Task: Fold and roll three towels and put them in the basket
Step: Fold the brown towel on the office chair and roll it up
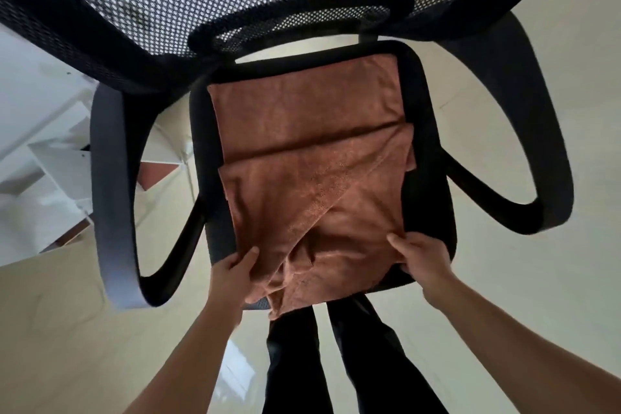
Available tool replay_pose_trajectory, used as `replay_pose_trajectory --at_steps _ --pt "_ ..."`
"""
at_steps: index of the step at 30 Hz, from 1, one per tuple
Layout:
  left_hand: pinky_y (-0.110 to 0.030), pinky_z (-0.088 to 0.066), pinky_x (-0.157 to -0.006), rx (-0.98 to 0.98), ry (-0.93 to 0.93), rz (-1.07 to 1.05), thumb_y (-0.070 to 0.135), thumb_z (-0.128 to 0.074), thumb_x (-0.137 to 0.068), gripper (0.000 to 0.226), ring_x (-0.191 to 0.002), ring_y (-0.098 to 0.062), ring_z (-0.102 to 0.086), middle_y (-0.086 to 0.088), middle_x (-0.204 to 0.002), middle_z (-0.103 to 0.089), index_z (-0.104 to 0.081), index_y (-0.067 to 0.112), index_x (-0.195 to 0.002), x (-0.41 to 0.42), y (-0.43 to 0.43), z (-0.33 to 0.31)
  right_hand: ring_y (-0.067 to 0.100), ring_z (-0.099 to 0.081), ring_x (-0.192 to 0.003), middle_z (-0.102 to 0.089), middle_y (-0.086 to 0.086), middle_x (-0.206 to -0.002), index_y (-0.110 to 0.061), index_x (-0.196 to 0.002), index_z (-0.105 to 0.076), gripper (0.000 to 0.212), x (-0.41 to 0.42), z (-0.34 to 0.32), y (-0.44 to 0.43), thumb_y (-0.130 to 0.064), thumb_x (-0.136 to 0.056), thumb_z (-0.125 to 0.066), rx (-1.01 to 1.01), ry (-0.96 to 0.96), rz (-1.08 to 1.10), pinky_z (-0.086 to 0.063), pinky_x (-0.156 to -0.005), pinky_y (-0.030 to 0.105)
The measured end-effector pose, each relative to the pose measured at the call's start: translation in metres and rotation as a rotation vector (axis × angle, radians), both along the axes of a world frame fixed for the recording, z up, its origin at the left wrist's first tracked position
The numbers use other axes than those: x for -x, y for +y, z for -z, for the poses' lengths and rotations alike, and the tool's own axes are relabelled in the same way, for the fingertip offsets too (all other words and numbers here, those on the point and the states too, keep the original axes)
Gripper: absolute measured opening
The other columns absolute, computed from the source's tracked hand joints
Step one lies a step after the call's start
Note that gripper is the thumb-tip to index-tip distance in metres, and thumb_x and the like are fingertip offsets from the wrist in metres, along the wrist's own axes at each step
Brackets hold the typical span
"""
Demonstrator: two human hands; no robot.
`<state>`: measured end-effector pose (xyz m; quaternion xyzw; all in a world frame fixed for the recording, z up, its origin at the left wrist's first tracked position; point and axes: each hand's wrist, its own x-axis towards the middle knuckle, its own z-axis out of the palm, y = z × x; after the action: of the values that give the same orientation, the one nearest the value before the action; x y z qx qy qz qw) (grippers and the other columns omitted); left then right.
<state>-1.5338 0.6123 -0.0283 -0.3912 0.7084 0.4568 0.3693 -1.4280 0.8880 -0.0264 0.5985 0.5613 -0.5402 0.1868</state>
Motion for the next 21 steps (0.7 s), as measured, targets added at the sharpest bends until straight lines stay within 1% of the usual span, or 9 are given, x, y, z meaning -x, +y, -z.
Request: replay_pose_trajectory --at_steps 3,5,8,11,13,15,17,19,21 --pt "-0.04 -0.05 -0.073 -0.029 -0.042 -0.018 0.02 -0.068 -0.087 0.025 -0.076 -0.032 -0.062 -0.021 -0.08 -0.066 -0.067 -0.004 -0.084 -0.018 -0.014 -0.002 0.023 -0.055 -0.069 -0.06 0.012 -0.074 0.0 -0.08 -0.067 0.022 -0.024 -0.011 0.023 -0.019 -0.082 -0.075 -0.055 -0.021 0.032 -0.046 -0.068 0.037" --pt "-0.036 -0.045 -0.068 -0.017 -0.01 -0.046 0.021 -0.072 -0.082 0.024 -0.072 -0.027 -0.056 -0.015 -0.074 -0.059 -0.066 -0.001 -0.076 -0.024 -0.018 -0.009 0.025 -0.058 -0.075 -0.064 0.012 -0.077 -0.003 -0.081 -0.07 0.017 -0.034 -0.026 0.039 -0.02 -0.082 -0.074 -0.039 -0.041 -0.004 -0.048 -0.073 0.041" --pt "-0.036 -0.041 -0.068 0.042 0.049 -0.053 0.031 -0.079 -0.074 0.036 -0.068 -0.024 -0.052 -0.013 -0.068 -0.054 -0.062 0.001 -0.067 -0.012 -0.021 -0.011 0.025 -0.062 -0.078 -0.068 0.012 -0.079 -0.009 -0.077 -0.072 0.017 -0.03 -0.044 0.055 -0.025 -0.083 -0.074 -0.044 -0.014 -0.091 -0.052 -0.082 0.047" --pt "-0.036 -0.038 -0.066 0.041 0.131 -0.07 0.048 -0.083 -0.059 0.048 -0.065 -0.022 -0.047 -0.012 -0.065 -0.048 -0.056 0.009 -0.06 0.021 -0.015 -0.012 0.023 -0.062 -0.079 -0.067 0.008 -0.078 -0.013 -0.075 -0.071 0.019 0.0 -0.048 0.065 -0.03 -0.084 -0.072 -0.083 0.087 -0.131 -0.053 -0.083 0.047" --pt "-0.036 -0.042 -0.065 0.018 0.199 -0.117 0.042 -0.083 -0.063 0.042 -0.063 -0.022 -0.05 -0.012 -0.064 -0.053 -0.055 0.012 -0.056 0.052 -0.003 -0.017 0.023 -0.062 -0.083 -0.067 0.008 -0.082 -0.018 -0.076 -0.068 0.02 0.031 -0.044 0.07 -0.034 -0.086 -0.069 -0.128 0.146 -0.125 -0.053 -0.085 0.046" --pt "-0.031 -0.051 -0.063 -0.014 0.225 -0.181 0.03 -0.079 -0.076 0.028 -0.054 -0.019 -0.057 -0.008 -0.064 -0.061 -0.06 0.012 -0.066 0.079 0.009 -0.015 0.025 -0.065 -0.085 -0.069 0.014 -0.091 -0.021 -0.075 -0.066 0.021 0.062 -0.034 0.074 -0.038 -0.088 -0.067 -0.163 0.179 -0.098 -0.052 -0.09 0.048" --pt "-0.023 -0.051 -0.052 -0.047 0.223 -0.184 0.026 -0.072 -0.085 0.02 -0.045 -0.011 -0.06 -0.004 -0.066 -0.063 -0.062 0.01 -0.078 0.1 0.019 -0.014 0.03 -0.067 -0.096 -0.069 0.019 -0.104 -0.024 -0.077 -0.067 0.022 0.083 -0.021 0.078 -0.043 -0.088 -0.065 -0.168 0.177 -0.102 -0.052 -0.094 0.051" --pt "-0.018 -0.046 -0.042 -0.041 0.242 -0.175 0.029 -0.07 -0.086 0.021 -0.044 -0.009 -0.061 -0.004 -0.069 -0.065 -0.062 0.01 -0.085 0.106 0.021 -0.01 0.028 -0.066 -0.099 -0.069 0.011 -0.102 -0.02 -0.086 -0.069 0.028 0.089 -0.007 0.08 -0.048 -0.087 -0.064 -0.167 0.147 -0.135 -0.052 -0.094 0.049" --pt "-0.02 -0.044 -0.046 0.034 0.259 -0.179 0.037 -0.075 -0.079 0.029 -0.052 -0.014 -0.061 -0.005 -0.072 -0.065 -0.063 0.011 -0.084 0.093 0.018 -0.004 0.02 -0.062 -0.087 -0.064 0.005 -0.091 -0.006 -0.094 -0.067 0.049 0.082 0.0 0.079 -0.054 -0.084 -0.063 -0.189 0.11 -0.18 -0.054 -0.084 0.041"
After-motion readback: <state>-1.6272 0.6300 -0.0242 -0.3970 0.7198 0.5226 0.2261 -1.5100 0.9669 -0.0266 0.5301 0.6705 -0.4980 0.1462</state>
